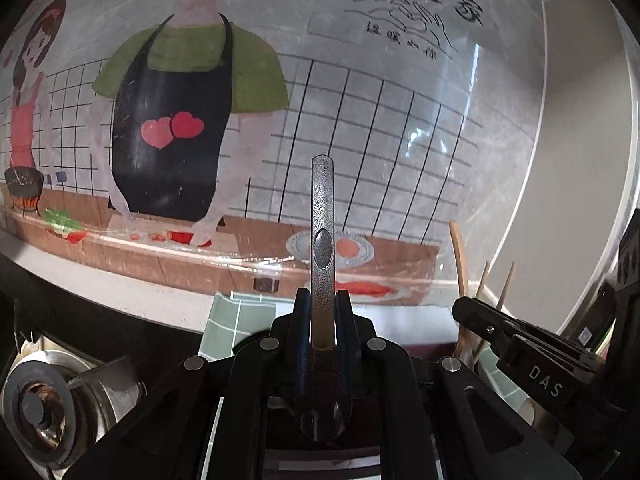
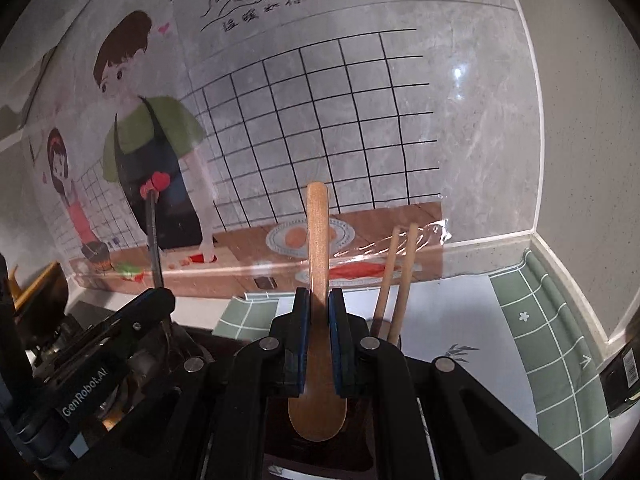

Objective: Organize utensils
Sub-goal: 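Lower the ladle and wooden spoon into the caddy and open both tools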

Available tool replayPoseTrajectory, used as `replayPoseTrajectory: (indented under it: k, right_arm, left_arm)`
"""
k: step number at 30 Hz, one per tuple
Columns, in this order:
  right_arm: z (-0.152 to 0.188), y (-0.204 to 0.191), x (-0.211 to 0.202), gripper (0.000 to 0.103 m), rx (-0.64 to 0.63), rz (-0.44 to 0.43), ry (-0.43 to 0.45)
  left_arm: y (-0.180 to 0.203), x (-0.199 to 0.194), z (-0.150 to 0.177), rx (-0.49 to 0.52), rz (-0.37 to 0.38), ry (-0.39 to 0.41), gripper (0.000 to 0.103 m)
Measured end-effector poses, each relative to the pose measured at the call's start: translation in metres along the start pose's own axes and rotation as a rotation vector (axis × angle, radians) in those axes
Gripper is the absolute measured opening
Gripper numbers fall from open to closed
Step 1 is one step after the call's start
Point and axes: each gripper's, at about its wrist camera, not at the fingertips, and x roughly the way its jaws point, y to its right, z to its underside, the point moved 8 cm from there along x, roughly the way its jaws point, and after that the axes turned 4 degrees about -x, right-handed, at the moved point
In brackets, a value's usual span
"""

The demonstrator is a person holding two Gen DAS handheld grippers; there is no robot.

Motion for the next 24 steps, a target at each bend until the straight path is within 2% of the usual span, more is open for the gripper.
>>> replayPoseTrajectory:
  k: [9, 14, 16, 18, 19, 20, 24]
  right_arm:
    - [0.024, 0.0, -0.004, 0.011, 0.012, -0.017, -0.064]
    - [0.02, 0.007, -0.035, 0.012, 0.025, -0.003, -0.07]
    - [0.016, 0.013, -0.059, 0.02, 0.023, 0.023, -0.062]
    - [0.015, 0.025, -0.087, 0.04, 0.015, 0.072, -0.06]
    - [0.016, 0.031, -0.099, 0.044, 0.016, 0.093, -0.065]
    - [0.021, 0.041, -0.115, 0.048, 0.02, 0.125, -0.078]
    - [0.058, 0.078, -0.16, 0.048, 0.054, 0.207, -0.187]
  left_arm:
    - [-0.012, 0.007, 0.011, -0.051, -0.008, -0.1, 0.014]
    - [-0.017, -0.006, 0.011, -0.074, -0.022, -0.143, 0.014]
    - [-0.019, -0.021, 0.008, -0.08, -0.046, -0.155, 0.014]
    - [-0.017, -0.037, 0.008, -0.079, -0.061, -0.179, 0.014]
    - [-0.013, -0.045, 0.011, -0.074, -0.06, -0.206, 0.014]
    - [-0.009, -0.051, 0.015, -0.067, -0.049, -0.233, 0.014]
    - [0.014, -0.066, 0.047, -0.023, 0.007, -0.359, 0.014]
